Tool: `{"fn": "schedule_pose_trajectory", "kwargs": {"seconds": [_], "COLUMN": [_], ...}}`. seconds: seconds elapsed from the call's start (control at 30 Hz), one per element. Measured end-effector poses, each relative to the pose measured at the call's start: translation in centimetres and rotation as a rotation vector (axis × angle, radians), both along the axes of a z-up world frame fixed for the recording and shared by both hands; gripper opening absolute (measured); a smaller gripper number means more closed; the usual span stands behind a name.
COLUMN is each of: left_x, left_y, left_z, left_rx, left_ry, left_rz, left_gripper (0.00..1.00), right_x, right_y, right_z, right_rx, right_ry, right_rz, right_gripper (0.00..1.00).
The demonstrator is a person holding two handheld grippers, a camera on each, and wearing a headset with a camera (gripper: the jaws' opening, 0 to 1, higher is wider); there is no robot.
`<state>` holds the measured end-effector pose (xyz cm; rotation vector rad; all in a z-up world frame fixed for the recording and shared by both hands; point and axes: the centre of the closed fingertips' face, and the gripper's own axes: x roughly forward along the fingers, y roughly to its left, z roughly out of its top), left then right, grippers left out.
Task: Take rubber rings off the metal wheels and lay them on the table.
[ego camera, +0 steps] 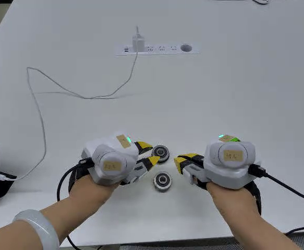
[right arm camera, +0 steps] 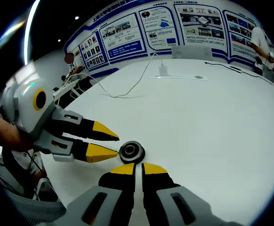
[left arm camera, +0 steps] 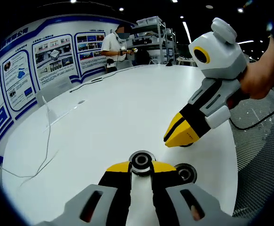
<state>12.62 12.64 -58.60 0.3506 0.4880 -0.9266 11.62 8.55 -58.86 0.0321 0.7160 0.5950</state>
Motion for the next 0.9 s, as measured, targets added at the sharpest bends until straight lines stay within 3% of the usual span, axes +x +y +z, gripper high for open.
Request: {"fn": "schedule_pose_trajectory", "kwargs": {"seconds": [0.37, 0.9], "left_x": [0.7, 0.8], "left_y": [-0.8, -1.3], "left_z": [-0.7, -1.4], "left_rx": [0.034, 0.043], "left_ry": [0.019, 0.045], "left_rz": [-0.001, -0.013], "left_gripper": [0.15, 0.15], "right_x": [-0.1, 0.2], "right_y": [-0.1, -0.2], "right_z": [-0.2, -0.3], "right_rx": [0.008, 0.042], "right_ry": [0.01, 0.023], "right_rz": [-0.01, -0.038], "right_gripper": [0.07, 0.07]}}
